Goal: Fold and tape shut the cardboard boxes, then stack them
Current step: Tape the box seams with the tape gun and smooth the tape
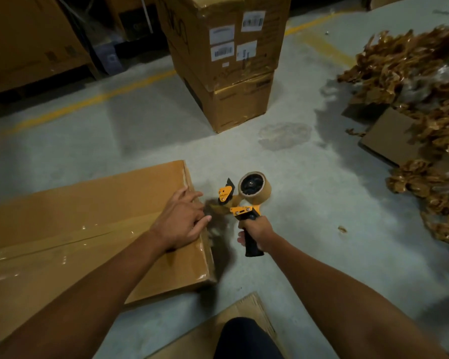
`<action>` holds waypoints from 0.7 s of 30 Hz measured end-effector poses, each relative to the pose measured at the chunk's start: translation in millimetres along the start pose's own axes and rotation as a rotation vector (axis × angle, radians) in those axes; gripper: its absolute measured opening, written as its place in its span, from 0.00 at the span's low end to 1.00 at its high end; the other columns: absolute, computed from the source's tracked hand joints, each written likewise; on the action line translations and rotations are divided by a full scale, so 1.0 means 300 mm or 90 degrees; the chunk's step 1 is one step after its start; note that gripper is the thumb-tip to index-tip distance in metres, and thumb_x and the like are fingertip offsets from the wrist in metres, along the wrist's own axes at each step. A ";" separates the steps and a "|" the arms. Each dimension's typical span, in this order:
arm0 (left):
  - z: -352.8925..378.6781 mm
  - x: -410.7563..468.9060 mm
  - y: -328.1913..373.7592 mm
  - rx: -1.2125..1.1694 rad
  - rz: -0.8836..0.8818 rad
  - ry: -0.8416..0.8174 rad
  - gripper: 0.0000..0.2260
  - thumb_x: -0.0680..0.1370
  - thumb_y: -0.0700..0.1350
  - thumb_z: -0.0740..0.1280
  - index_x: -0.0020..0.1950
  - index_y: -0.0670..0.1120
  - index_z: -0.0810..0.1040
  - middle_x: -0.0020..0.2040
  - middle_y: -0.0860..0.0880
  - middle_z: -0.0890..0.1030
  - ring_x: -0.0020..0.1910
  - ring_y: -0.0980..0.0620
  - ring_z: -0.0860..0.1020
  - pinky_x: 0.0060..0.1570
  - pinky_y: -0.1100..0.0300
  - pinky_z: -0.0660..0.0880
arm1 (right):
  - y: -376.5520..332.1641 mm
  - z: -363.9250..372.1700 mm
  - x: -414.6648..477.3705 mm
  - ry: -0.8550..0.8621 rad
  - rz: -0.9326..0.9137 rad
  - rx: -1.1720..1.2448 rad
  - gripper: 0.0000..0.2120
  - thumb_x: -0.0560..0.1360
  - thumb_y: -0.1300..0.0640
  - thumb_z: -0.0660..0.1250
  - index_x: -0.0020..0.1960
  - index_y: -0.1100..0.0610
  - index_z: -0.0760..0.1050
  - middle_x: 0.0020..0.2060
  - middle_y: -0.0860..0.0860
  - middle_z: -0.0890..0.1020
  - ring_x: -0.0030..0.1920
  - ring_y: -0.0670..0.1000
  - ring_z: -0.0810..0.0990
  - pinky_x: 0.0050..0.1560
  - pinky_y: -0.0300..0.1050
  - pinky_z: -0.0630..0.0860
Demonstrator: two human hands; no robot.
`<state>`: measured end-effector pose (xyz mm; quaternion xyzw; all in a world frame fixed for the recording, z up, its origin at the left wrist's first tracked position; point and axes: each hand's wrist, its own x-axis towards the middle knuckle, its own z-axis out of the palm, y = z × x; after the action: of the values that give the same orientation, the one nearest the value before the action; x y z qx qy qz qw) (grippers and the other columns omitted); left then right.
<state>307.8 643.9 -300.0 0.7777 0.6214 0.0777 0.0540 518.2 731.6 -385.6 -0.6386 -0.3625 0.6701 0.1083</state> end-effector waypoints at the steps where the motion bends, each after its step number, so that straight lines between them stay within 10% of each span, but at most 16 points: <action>1: 0.007 0.002 -0.005 0.003 0.004 0.015 0.22 0.81 0.54 0.56 0.32 0.50 0.79 0.36 0.55 0.79 0.62 0.47 0.77 0.71 0.43 0.63 | 0.015 0.003 0.015 0.006 0.000 0.011 0.04 0.73 0.70 0.67 0.48 0.67 0.75 0.30 0.62 0.78 0.25 0.57 0.78 0.27 0.45 0.77; 9: 0.058 0.000 -0.028 0.021 0.008 0.037 0.22 0.81 0.52 0.54 0.35 0.50 0.81 0.41 0.54 0.79 0.65 0.47 0.75 0.73 0.47 0.58 | 0.142 -0.010 0.176 0.086 -0.001 -0.100 0.09 0.71 0.56 0.72 0.44 0.63 0.79 0.34 0.58 0.84 0.33 0.56 0.84 0.43 0.53 0.83; 14: 0.038 -0.007 -0.002 0.017 -0.040 -0.033 0.24 0.81 0.55 0.48 0.52 0.51 0.84 0.69 0.50 0.76 0.78 0.49 0.59 0.78 0.49 0.48 | 0.086 0.042 0.100 0.274 0.043 -0.290 0.20 0.71 0.43 0.68 0.52 0.58 0.75 0.53 0.56 0.78 0.56 0.60 0.78 0.57 0.54 0.74; 17: 0.024 -0.019 0.040 0.023 -0.105 -0.070 0.29 0.81 0.58 0.41 0.78 0.52 0.64 0.82 0.49 0.50 0.81 0.50 0.42 0.78 0.44 0.47 | -0.022 0.145 0.007 0.338 -0.035 -0.301 0.22 0.73 0.45 0.67 0.62 0.57 0.73 0.63 0.59 0.74 0.65 0.63 0.72 0.62 0.58 0.69; 21: 0.017 -0.085 0.077 0.008 -0.305 -0.050 0.32 0.81 0.61 0.35 0.81 0.47 0.34 0.81 0.43 0.36 0.80 0.45 0.37 0.78 0.43 0.45 | -0.150 0.344 -0.199 0.246 -0.302 -0.130 0.21 0.77 0.53 0.61 0.65 0.62 0.76 0.65 0.61 0.77 0.65 0.62 0.75 0.63 0.52 0.71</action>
<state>325.3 613.9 -302.3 0.6110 0.7859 0.0285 0.0901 417.0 691.6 -319.1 -0.6591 -0.5394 0.4529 0.2635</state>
